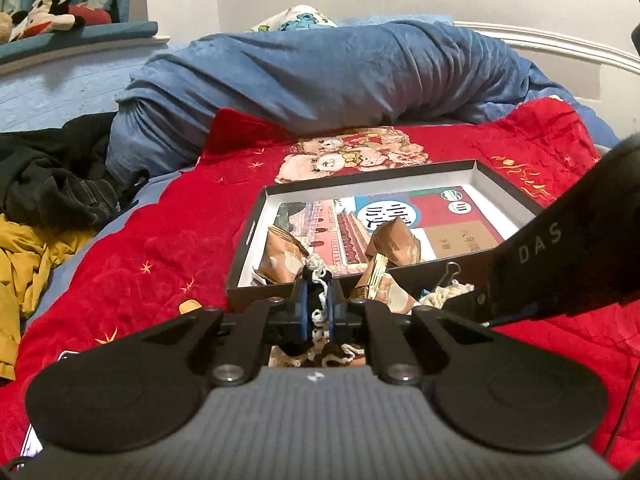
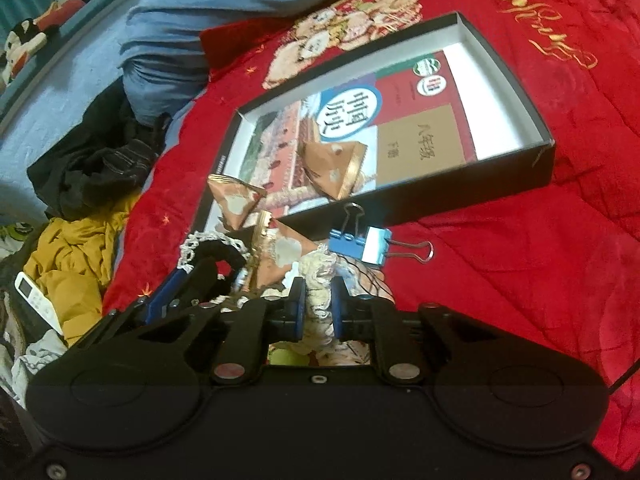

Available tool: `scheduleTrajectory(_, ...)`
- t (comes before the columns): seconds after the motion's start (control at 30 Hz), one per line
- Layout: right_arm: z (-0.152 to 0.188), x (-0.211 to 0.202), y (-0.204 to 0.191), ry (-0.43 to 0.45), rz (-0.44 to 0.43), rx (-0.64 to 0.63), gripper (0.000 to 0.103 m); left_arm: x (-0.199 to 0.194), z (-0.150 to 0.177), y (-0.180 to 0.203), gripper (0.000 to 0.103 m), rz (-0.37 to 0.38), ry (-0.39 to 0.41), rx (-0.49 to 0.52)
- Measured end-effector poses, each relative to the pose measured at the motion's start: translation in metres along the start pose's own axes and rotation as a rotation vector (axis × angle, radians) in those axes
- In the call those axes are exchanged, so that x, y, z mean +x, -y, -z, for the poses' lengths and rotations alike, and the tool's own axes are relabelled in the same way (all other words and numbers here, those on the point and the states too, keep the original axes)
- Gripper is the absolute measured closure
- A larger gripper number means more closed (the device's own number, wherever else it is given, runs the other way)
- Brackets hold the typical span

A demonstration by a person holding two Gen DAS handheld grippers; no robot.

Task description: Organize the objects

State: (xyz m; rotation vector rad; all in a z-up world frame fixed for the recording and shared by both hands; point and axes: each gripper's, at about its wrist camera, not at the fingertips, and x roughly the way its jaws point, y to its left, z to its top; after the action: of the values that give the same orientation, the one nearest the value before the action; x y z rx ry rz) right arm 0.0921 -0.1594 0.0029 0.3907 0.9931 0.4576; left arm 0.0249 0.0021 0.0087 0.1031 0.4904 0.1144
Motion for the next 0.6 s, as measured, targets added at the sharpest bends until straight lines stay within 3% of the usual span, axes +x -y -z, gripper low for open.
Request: scheduleTrajectory(0.6,-0.006,-0.010,-0.013,0.045,-0.019,-0.031,0.090,-0.014,-0.006,-0.010,0.091,0.021,0.060,-0.044)
